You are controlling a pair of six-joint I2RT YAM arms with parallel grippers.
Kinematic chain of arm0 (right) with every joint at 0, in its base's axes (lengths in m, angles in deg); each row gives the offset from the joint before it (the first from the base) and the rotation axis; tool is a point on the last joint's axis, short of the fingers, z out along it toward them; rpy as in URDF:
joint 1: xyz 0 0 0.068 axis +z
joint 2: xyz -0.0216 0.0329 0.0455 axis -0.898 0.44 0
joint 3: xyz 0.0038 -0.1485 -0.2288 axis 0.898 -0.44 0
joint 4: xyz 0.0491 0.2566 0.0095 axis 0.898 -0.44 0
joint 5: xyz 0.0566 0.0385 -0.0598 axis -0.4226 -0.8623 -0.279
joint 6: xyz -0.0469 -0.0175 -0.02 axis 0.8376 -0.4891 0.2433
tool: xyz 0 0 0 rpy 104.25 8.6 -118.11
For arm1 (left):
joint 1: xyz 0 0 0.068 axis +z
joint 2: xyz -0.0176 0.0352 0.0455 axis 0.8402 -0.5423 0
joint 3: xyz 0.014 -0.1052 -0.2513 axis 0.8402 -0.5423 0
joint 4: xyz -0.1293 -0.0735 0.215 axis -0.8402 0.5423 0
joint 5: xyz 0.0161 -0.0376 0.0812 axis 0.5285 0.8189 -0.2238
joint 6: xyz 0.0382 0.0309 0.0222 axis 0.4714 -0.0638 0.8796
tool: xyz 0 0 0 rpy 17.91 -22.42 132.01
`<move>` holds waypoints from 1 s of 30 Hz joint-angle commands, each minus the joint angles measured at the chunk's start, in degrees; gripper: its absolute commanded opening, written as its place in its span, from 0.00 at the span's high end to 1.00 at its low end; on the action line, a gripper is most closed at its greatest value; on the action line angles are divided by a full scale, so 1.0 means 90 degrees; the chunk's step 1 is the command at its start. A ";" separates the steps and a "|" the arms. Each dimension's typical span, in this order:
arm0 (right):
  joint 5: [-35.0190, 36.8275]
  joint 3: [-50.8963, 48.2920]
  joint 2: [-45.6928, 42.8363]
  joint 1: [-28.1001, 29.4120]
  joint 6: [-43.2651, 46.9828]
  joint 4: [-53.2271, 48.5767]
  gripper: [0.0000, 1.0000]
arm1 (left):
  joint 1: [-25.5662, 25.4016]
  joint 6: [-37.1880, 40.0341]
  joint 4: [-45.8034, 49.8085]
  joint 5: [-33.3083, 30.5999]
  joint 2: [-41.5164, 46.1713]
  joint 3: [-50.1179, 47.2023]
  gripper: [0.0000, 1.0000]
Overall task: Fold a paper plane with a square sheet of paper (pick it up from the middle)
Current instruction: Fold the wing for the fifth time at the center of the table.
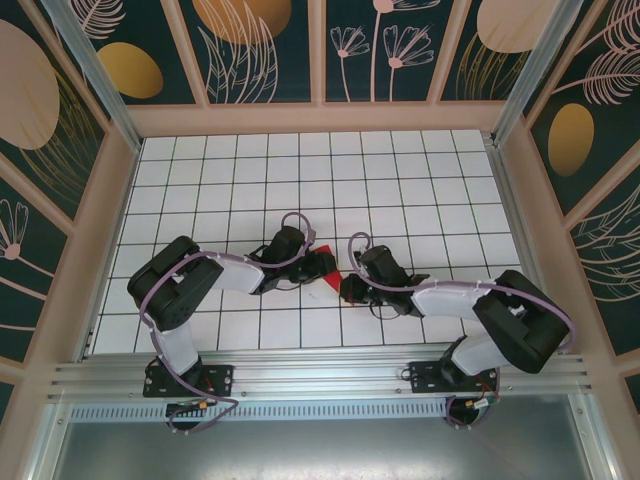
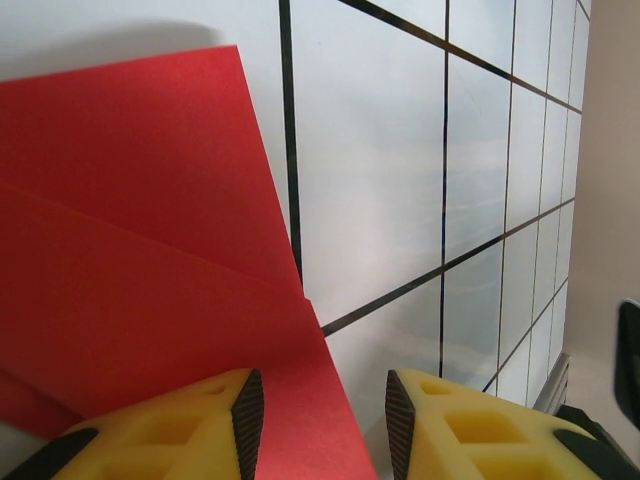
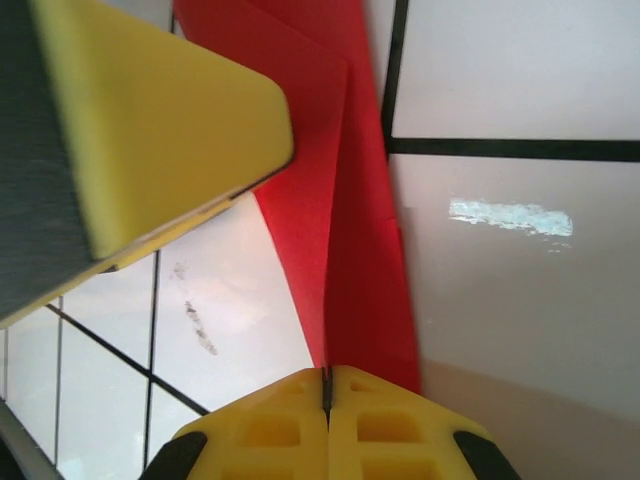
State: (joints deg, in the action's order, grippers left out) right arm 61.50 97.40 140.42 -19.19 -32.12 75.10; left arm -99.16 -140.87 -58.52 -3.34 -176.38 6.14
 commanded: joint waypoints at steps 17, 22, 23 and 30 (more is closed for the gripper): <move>-0.0007 0.0219 -0.0352 0.0070 0.0191 -0.1180 0.81 | -0.0006 0.0235 0.0329 0.0017 -0.0238 0.0199 0.61; 0.0158 0.0385 -0.0308 0.0139 0.0251 -0.1432 0.85 | -0.0006 0.0235 0.0347 0.0045 -0.0275 0.0224 0.61; 0.0164 0.0388 -0.0297 0.0147 0.0242 -0.1443 0.85 | -0.0009 0.0224 0.0348 0.0046 -0.0287 0.0230 0.61; 0.0056 0.0216 -0.0227 0.0150 0.0196 -0.1282 0.99 | -0.0005 0.0245 0.0387 0.0056 -0.0287 0.0237 0.61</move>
State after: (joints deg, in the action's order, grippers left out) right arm 62.20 99.61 138.34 -18.14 -30.37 64.33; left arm -99.20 -140.04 -57.10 -2.33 -177.14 7.45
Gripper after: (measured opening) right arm 0.065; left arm 0.387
